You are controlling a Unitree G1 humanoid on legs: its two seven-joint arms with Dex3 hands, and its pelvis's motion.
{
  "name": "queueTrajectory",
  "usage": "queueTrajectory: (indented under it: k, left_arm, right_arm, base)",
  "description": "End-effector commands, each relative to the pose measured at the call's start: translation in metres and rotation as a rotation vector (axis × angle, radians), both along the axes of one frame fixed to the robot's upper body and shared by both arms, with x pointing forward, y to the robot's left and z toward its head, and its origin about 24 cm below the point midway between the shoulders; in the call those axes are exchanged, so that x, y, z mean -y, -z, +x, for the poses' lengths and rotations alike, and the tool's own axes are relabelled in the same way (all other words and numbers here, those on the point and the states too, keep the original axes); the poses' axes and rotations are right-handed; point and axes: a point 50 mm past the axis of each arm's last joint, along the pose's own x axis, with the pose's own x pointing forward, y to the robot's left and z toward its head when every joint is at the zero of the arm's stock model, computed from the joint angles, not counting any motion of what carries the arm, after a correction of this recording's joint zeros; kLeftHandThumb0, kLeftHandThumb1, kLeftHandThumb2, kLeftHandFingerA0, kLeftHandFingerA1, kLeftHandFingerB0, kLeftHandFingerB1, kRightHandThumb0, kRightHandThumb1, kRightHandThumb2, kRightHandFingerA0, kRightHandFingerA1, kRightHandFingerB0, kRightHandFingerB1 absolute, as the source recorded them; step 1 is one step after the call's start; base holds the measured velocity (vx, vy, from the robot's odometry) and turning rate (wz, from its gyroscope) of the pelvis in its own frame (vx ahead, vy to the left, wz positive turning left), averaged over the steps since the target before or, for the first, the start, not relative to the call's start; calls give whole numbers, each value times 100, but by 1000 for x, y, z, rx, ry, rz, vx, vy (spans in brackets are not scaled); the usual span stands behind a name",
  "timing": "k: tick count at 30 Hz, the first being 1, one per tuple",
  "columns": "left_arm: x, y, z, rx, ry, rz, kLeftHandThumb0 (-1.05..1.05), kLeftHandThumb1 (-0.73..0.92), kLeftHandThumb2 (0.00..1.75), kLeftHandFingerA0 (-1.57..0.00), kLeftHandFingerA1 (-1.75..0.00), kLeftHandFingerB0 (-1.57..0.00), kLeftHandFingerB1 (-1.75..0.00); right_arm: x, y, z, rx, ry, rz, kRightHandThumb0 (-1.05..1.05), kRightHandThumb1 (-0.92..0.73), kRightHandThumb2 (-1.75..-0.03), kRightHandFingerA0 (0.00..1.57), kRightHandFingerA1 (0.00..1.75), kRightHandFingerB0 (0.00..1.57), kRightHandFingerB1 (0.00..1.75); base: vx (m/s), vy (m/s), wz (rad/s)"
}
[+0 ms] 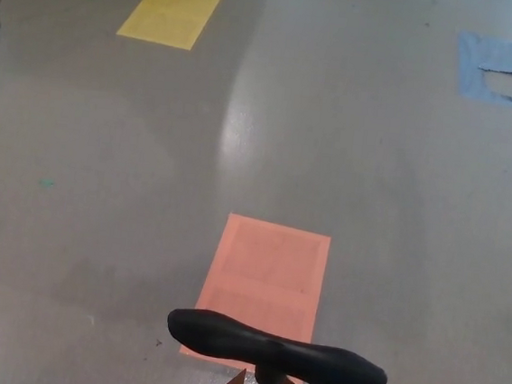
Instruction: An air pump is kept on top of a storage box on the floor and the robot uses its right hand to press down on the handle of the pump to compress it
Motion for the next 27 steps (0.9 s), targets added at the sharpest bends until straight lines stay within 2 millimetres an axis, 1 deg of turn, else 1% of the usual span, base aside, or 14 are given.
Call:
queueTrajectory:
  k: [1,4,5,7,10,11,12,13,15,16,17,18,19,27]
  left_arm:
    - [-9,-8,-11,67,78,-43,-83,85,118,-6,-23,-7,-18]
    - [-7,-8,-7,83,56,-70,-88,83,117,-6,-23,-6,-15]
    - [-7,-9,-6,94,56,-77,-92,85,117,-6,-18,-6,-14]
    - [-7,-10,-6,92,60,-79,-91,85,117,-5,-13,-5,-13]
    - [-9,-9,-10,71,78,-46,-87,84,118,-8,-18,-7,-15]
    - [-8,-9,-9,74,89,-38,-73,78,117,-2,-33,-1,-27]
    - [-8,-10,-7,80,92,-40,-72,79,118,-1,-30,0,-25]
    - [-8,-11,-6,78,87,-40,-77,81,115,-4,-42,-3,-29]
    - [-9,-12,-5,71,74,-52,-75,80,113,-5,-41,-4,-32]
    - [-9,-12,-5,74,72,-59,-34,57,113,0,-50,0,-48]
    - [-9,-14,-4,89,81,-66,-71,92,67,-31,-36,-34,-32]
    - [-9,-15,-4,98,88,-69,-71,92,67,-31,-36,-34,-32]
    - [-8,-15,-3,108,102,-58,-63,71,110,-34,-52,-36,-51]
    - [-6,-15,-2,115,112,-47,-63,71,110,-34,-52,-36,-51]
  right_arm:
    - [-134,-141,-134,442,-906,-664,-88,-82,-115,6,21,6,18]
    - [-142,-139,-134,393,-947,-701,-94,-84,-116,6,14,6,12]
    - [-144,-139,-133,368,-956,-722,-92,-83,-117,1,14,1,12]
    - [-149,-137,-136,356,-981,-753,-94,-85,-117,3,13,3,12]
    - [-157,-134,-141,348,-1019,-815,-91,-86,-119,0,12,0,12]
    - [-160,-134,-143,348,-1036,-837,-89,-85,-119,0,11,0,13]
    - [-163,-133,-144,358,-1044,-843,-91,-86,-119,0,12,0,13]
    - [-166,-132,-145,361,-1056,-852,-92,-86,-120,0,11,0,10]
    - [-173,-130,-148,356,-1082,-871,-93,-84,-118,0,11,0,10]
    - [-174,-129,-148,355,-1088,-873,-92,-83,-118,0,13,0,11]
    - [-177,-127,-149,350,-1096,-887,-93,-84,-118,0,11,0,10]
    - [-178,-127,-150,347,-1099,-897,-93,-84,-118,0,11,0,10]
    - [-181,-126,-150,339,-1105,-909,-94,-83,-118,0,10,0,9]
    - [-184,-126,-153,317,-1106,-927,-94,-83,-118,0,10,0,9]
  base:
    - [0,0,0]
    - [0,0,0]
    - [0,0,0]
    - [0,0,0]
    - [0,0,0]
    - [0,0,0]
    - [0,0,0]
    - [0,0,0]
    - [0,0,0]
    - [0,0,0]
    - [0,0,0]
    - [0,0,0]
    - [0,0,0]
    - [0,0,0]
